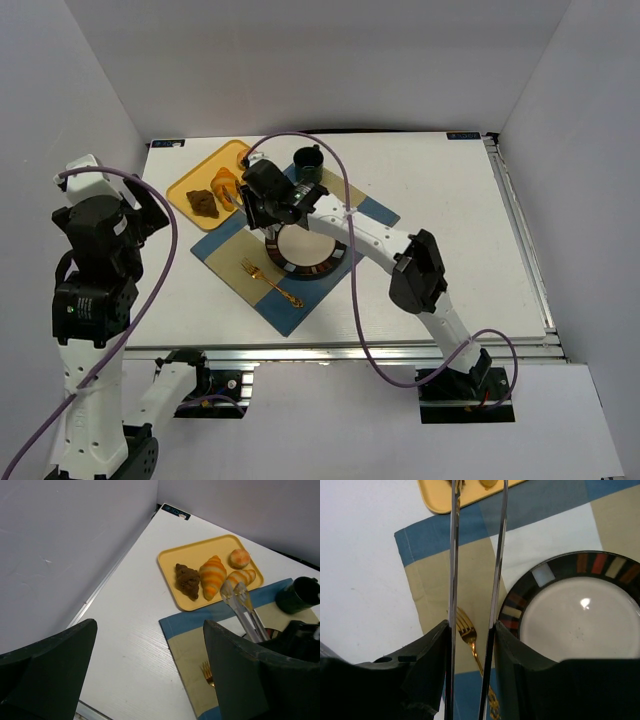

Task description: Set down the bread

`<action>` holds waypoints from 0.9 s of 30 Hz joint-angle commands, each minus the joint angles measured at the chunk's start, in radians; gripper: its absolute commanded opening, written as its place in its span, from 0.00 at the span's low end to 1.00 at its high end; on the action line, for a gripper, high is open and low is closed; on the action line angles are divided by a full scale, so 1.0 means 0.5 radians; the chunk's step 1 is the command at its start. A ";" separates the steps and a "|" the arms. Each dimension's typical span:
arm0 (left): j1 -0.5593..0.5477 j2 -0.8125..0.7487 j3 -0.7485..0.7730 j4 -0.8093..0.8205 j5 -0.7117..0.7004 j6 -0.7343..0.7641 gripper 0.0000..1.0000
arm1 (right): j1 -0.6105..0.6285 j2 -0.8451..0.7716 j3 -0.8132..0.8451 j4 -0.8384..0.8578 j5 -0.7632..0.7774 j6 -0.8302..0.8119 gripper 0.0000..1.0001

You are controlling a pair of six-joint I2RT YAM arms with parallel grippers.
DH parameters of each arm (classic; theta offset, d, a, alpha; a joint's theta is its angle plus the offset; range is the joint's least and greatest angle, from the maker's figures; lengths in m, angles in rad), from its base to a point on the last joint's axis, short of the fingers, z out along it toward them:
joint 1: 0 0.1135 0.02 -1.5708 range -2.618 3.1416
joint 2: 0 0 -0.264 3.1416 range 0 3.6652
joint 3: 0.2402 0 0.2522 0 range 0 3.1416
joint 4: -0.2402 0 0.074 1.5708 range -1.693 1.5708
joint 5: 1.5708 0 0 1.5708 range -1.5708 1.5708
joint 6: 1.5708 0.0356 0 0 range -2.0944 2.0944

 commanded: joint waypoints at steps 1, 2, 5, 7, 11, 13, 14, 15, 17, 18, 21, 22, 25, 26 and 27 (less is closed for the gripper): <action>-0.039 -0.001 0.059 -0.069 -0.037 0.002 0.98 | -0.004 0.076 0.087 0.330 -0.040 -0.041 0.44; -0.045 -0.004 0.063 -0.075 -0.037 0.002 0.98 | -0.001 0.110 0.124 0.354 -0.034 -0.041 0.44; -0.066 -0.010 0.060 -0.081 -0.006 -0.005 0.98 | 0.002 0.233 0.204 0.428 -0.040 -0.014 0.44; -0.076 -0.028 0.044 -0.084 -0.003 -0.011 0.98 | 0.002 0.288 0.198 0.459 -0.007 0.011 0.45; -0.085 -0.071 -0.002 -0.093 0.006 -0.014 0.98 | 0.002 0.335 0.128 0.557 0.085 0.020 0.45; -0.085 -0.090 -0.008 -0.106 0.006 -0.008 0.98 | -0.001 0.374 0.130 0.609 0.110 0.014 0.48; -0.088 -0.096 -0.008 -0.109 0.000 -0.005 0.98 | -0.001 0.393 0.158 0.609 0.128 0.014 0.48; -0.091 -0.102 -0.008 -0.115 -0.012 0.002 0.98 | -0.001 0.426 0.173 0.612 0.147 0.011 0.49; -0.094 -0.108 -0.011 -0.124 -0.024 0.011 0.98 | -0.001 0.445 0.183 0.603 0.189 0.020 0.50; -0.094 -0.117 -0.017 -0.124 -0.036 0.014 0.98 | -0.001 0.445 0.177 0.618 0.208 0.020 0.50; -0.097 -0.124 -0.029 -0.127 -0.046 0.017 0.98 | -0.004 0.454 0.143 0.640 0.236 0.020 0.51; -0.097 -0.127 -0.033 -0.124 -0.049 0.017 0.98 | -0.007 0.463 0.143 0.637 0.248 0.020 0.51; -0.097 -0.130 -0.048 -0.124 -0.049 0.017 0.98 | -0.020 0.503 0.155 0.640 0.211 0.014 0.51; -0.100 -0.130 -0.051 -0.124 -0.049 0.017 0.98 | -0.023 0.515 0.158 0.640 0.193 0.008 0.51; -0.100 -0.130 -0.054 -0.127 -0.052 0.017 0.98 | -0.026 0.543 0.167 0.631 0.147 0.011 0.51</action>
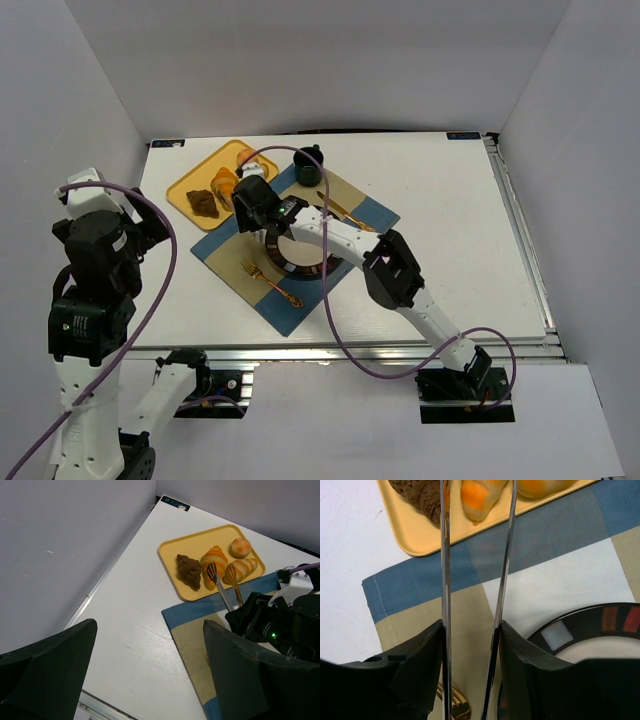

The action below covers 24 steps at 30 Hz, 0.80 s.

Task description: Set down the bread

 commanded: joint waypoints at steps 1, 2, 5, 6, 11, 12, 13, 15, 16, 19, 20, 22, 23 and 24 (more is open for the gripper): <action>-0.014 -0.013 -0.035 -0.020 -0.021 0.017 0.98 | -0.029 0.086 0.098 0.104 -0.045 0.011 0.51; -0.014 -0.016 -0.038 -0.020 -0.027 0.017 0.98 | -0.035 0.098 0.101 0.092 -0.072 0.020 0.51; -0.014 -0.025 -0.063 -0.026 -0.036 0.017 0.98 | -0.044 0.120 0.098 0.092 -0.146 0.032 0.52; -0.014 -0.028 -0.063 -0.033 -0.039 0.017 0.98 | -0.047 0.126 0.092 0.095 -0.170 0.032 0.53; -0.014 -0.038 -0.081 -0.042 -0.057 0.020 0.98 | -0.053 0.163 0.101 0.077 -0.195 0.045 0.52; -0.017 -0.041 -0.081 -0.048 -0.064 0.017 0.98 | -0.050 0.163 0.104 0.059 -0.189 0.051 0.40; -0.014 -0.044 -0.084 -0.048 -0.067 0.017 0.98 | -0.050 0.157 0.104 0.052 -0.180 0.054 0.33; -0.014 -0.050 -0.090 -0.051 -0.073 0.017 0.98 | -0.053 0.129 0.089 0.061 -0.162 0.051 0.18; -0.014 -0.050 -0.093 -0.051 -0.073 0.017 0.98 | -0.054 0.111 0.083 0.067 -0.155 0.048 0.14; -0.014 -0.056 -0.099 -0.033 -0.073 0.005 0.98 | -0.050 0.050 0.080 0.086 -0.137 0.042 0.08; -0.014 -0.056 -0.099 -0.030 -0.076 -0.001 0.98 | -0.050 0.013 0.083 0.092 -0.134 0.042 0.06; -0.014 -0.050 -0.087 -0.017 -0.079 -0.001 0.98 | -0.050 -0.027 0.095 0.110 -0.131 0.045 0.04; -0.014 -0.044 -0.081 -0.014 -0.085 -0.001 0.98 | -0.050 -0.064 0.104 0.117 -0.131 0.048 0.02; -0.014 -0.044 -0.069 -0.005 -0.091 -0.001 0.98 | -0.053 -0.082 0.122 0.120 -0.131 0.051 0.00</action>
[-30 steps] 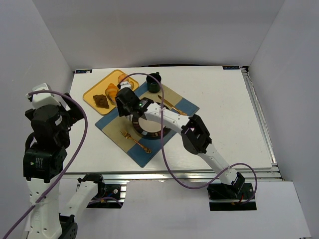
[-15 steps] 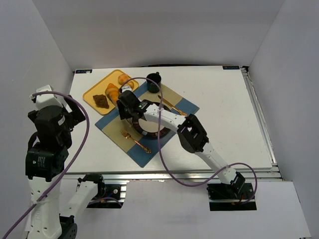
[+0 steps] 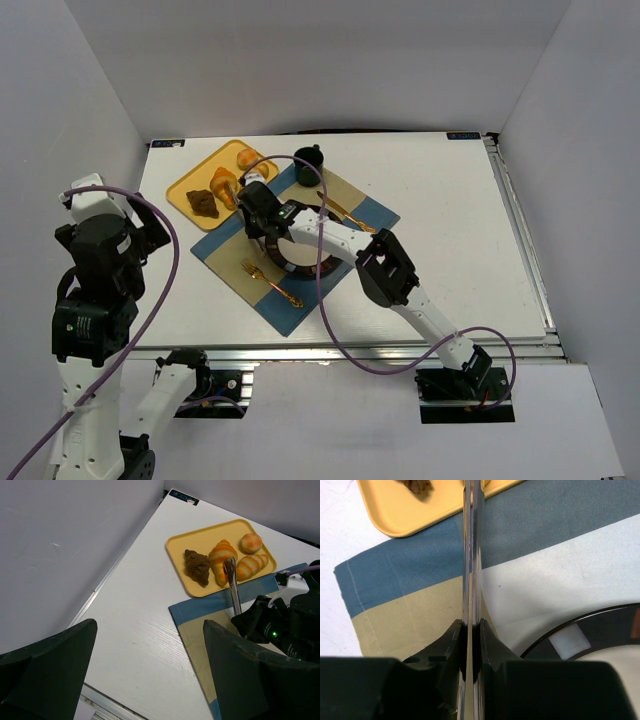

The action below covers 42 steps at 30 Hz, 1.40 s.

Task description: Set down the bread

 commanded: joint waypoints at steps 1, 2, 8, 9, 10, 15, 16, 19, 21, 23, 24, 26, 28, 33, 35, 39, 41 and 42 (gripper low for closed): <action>-0.006 0.002 0.033 0.022 -0.049 0.002 0.98 | -0.010 -0.257 0.113 0.120 0.030 0.009 0.00; -0.006 0.005 0.045 0.028 -0.058 0.002 0.98 | -0.010 -0.306 0.122 0.136 0.024 0.009 0.00; -0.006 0.024 0.109 0.086 -0.120 0.002 0.98 | -0.010 -0.548 0.122 0.139 -0.059 0.027 0.00; -0.006 0.027 0.116 0.104 -0.132 0.002 0.98 | -0.010 -0.582 0.116 0.121 -0.074 0.030 0.00; -0.006 0.030 0.122 0.111 -0.144 0.002 0.98 | -0.013 -0.628 0.082 0.093 -0.092 0.027 0.00; -0.006 0.060 0.155 0.181 -0.187 -0.022 0.98 | -0.047 -1.125 -0.352 -0.299 -0.065 0.052 0.00; -0.006 0.066 0.159 0.184 -0.187 -0.043 0.98 | -0.044 -1.341 -0.481 -0.336 -0.056 0.034 0.00; -0.006 0.085 0.152 0.221 -0.160 -0.080 0.98 | -0.053 -1.737 -0.966 -0.462 -0.068 0.037 0.00; -0.006 0.085 0.128 0.246 -0.148 -0.090 0.98 | -0.056 -1.898 -1.266 -0.511 -0.086 0.079 0.00; -0.006 0.085 0.107 0.270 -0.126 -0.093 0.98 | -0.056 -2.112 -1.466 -0.527 -0.108 0.107 0.00; -0.006 0.082 0.073 0.282 -0.117 -0.093 0.98 | -0.056 -2.174 -1.671 -0.509 -0.126 0.147 0.00; -0.006 0.079 0.054 0.310 -0.092 -0.093 0.98 | -0.056 -2.334 -1.856 -0.453 -0.120 0.181 0.00; -0.006 0.091 0.039 0.322 -0.077 -0.087 0.98 | -0.056 -2.401 -2.071 -0.407 -0.135 0.205 0.00; -0.006 0.149 0.051 0.347 -0.010 -0.071 0.98 | -0.056 -2.377 -2.298 -0.282 -0.203 0.266 0.00; -0.006 0.171 0.066 0.329 0.012 -0.071 0.98 | -0.056 -2.353 -2.363 -0.242 -0.197 0.270 0.00; -0.006 0.180 0.067 0.313 0.024 -0.077 0.98 | -0.056 -2.285 -2.378 -0.226 -0.191 0.257 0.00; -0.006 0.171 0.057 0.310 0.018 -0.080 0.98 | -0.056 -2.264 -2.391 -0.226 -0.194 0.254 0.04; -0.006 0.162 0.051 0.310 0.012 -0.080 0.98 | -0.056 -2.261 -2.394 -0.229 -0.191 0.248 0.10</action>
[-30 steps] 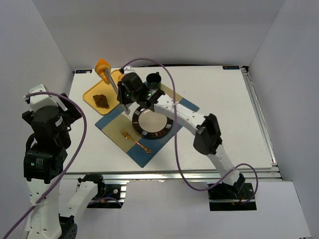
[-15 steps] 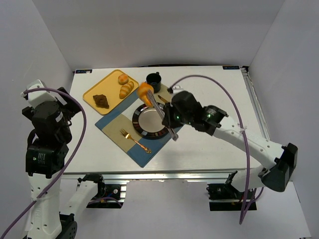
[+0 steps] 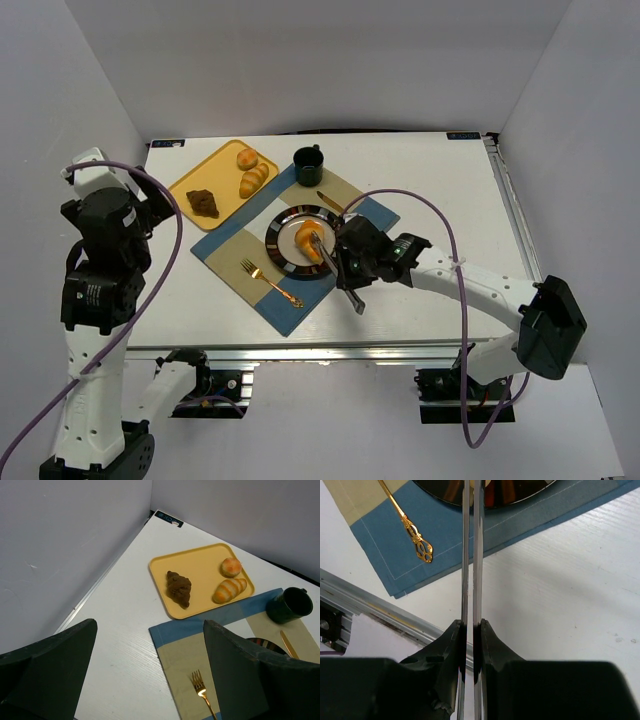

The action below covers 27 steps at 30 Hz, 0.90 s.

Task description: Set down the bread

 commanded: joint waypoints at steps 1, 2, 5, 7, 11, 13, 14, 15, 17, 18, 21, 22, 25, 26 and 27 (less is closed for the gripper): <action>-0.006 -0.043 0.003 0.013 0.014 -0.001 0.98 | 0.007 0.005 0.000 0.132 0.007 0.002 0.14; -0.006 -0.040 0.003 0.004 0.011 -0.001 0.98 | 0.007 0.005 -0.003 0.129 0.016 -0.001 0.19; -0.006 -0.043 0.006 -0.002 -0.005 -0.001 0.98 | 0.003 -0.002 0.009 0.099 0.037 0.002 0.29; -0.006 -0.049 0.000 -0.002 -0.014 -0.001 0.98 | 0.003 -0.008 0.030 0.074 0.034 -0.001 0.34; -0.006 -0.049 -0.015 0.007 -0.014 -0.010 0.98 | 0.010 -0.023 0.067 0.022 0.041 -0.004 0.44; -0.006 -0.046 -0.021 0.013 -0.011 -0.013 0.98 | 0.007 -0.041 0.076 0.007 0.041 -0.001 0.46; -0.006 -0.046 -0.024 0.019 -0.011 -0.013 0.98 | 0.007 -0.047 0.079 0.004 0.044 -0.001 0.48; -0.006 -0.046 -0.028 0.019 -0.008 -0.016 0.98 | 0.007 -0.057 0.088 -0.009 0.041 -0.001 0.49; -0.006 -0.043 -0.028 0.023 -0.005 -0.020 0.98 | 0.007 -0.066 0.104 -0.027 0.053 0.005 0.50; -0.006 -0.043 -0.031 0.023 -0.002 -0.020 0.98 | 0.010 -0.084 0.110 -0.036 0.062 0.014 0.50; -0.006 -0.040 -0.031 0.026 -0.002 -0.020 0.98 | 0.010 -0.142 0.141 -0.073 0.135 0.045 0.50; -0.006 -0.040 -0.031 0.026 -0.002 -0.016 0.98 | 0.010 -0.164 0.162 -0.076 0.175 0.060 0.50; -0.006 -0.043 -0.034 0.023 -0.002 -0.013 0.98 | 0.010 -0.250 0.217 -0.128 0.273 0.094 0.50; -0.006 -0.043 -0.046 0.029 -0.002 -0.013 0.98 | 0.010 -0.268 0.233 -0.150 0.304 0.109 0.50; -0.006 -0.046 -0.052 0.029 -0.002 -0.013 0.98 | 0.010 -0.311 0.242 -0.202 0.332 0.124 0.50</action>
